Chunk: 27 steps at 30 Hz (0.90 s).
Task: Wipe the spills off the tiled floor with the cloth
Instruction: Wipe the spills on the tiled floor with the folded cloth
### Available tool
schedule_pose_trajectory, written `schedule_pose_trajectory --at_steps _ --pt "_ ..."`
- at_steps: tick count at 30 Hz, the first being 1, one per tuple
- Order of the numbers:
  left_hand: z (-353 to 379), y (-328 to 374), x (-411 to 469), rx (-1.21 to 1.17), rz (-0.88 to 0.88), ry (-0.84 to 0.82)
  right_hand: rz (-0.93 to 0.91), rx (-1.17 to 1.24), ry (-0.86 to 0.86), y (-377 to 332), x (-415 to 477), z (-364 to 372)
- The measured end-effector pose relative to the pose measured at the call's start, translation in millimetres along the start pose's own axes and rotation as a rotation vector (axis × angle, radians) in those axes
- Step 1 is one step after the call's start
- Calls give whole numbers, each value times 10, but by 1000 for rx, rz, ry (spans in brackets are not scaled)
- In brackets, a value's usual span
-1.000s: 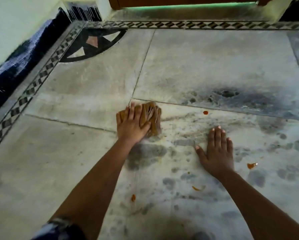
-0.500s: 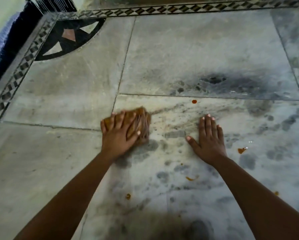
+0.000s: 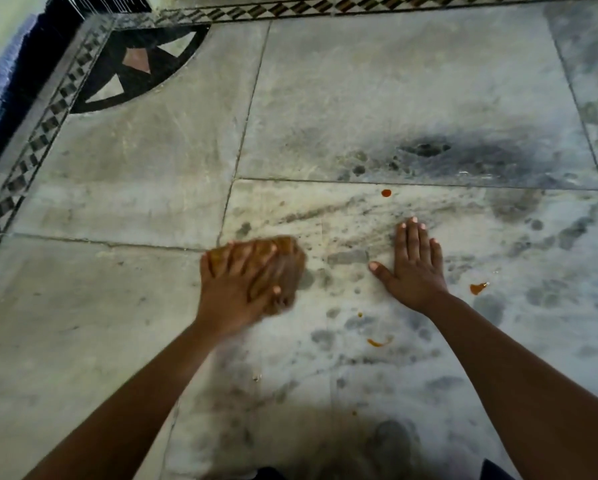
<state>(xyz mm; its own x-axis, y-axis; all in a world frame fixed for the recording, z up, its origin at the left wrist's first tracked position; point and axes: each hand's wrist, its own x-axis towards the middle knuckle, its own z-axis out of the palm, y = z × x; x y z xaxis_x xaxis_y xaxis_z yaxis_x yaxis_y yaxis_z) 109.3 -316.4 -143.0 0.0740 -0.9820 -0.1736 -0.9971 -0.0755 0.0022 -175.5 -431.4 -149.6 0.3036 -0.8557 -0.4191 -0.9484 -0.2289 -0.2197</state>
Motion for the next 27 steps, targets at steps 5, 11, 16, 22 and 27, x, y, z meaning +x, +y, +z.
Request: schedule_pose_trajectory --at_steps 5,11,16,22,27 --pt "-200 223 1066 -70 -310 -47 7 2 -5 -13 5 -8" --pt "-31 637 283 -35 116 43 6 8 -15 -19 0 -30" --pt "-69 95 374 -62 -174 42 -12 24 5 2 -8 -11" --pt "-346 674 1648 -235 -413 -2 -18 -47 100 31 -95 -15" --pt "-334 1608 1509 -174 -84 -5 41 -36 208 365 -302 -38"
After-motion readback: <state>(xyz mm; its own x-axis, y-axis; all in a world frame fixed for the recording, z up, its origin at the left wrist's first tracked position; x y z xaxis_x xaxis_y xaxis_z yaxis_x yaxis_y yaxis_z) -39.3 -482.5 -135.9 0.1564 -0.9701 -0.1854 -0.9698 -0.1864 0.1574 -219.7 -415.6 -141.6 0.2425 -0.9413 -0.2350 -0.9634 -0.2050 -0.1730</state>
